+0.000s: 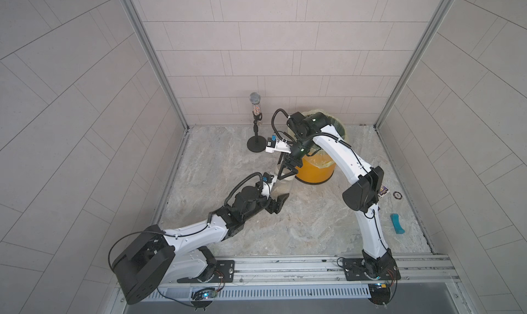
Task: Empty expired oatmeal from jars
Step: Unscrew the lid from the jar.
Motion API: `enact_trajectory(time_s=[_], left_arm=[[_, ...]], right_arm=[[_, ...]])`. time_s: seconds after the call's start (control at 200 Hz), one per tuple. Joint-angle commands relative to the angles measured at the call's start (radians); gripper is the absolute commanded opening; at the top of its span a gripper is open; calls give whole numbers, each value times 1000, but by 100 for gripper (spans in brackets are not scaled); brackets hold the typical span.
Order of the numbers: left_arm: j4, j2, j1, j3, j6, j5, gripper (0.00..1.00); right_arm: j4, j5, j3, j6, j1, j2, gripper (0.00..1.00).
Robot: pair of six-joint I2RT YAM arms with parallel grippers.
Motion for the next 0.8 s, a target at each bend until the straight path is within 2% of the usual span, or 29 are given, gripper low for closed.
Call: enact_trajectory(time_s=[0.0,0.185,0.435,0.615,0.795], left_arm=[[162,-26,7,7,-10,-55,0],[181,-42,7,-9,-11,-51,0],[149,-76,7,-1,-6,-39,0],[133,-97,7,-3,-2,-40,0],[131,-102,7,-8,8,-45,0]], right_arm=[[-223,-3,-18,-57,18,-69,45],[-224,78,-22,-114,22,-94,46],[-223,100,-32,-173,23,-122,47],[-223,134,24,-128,8,-107,46],[-222,163,19,-114,-58,-153,44]])
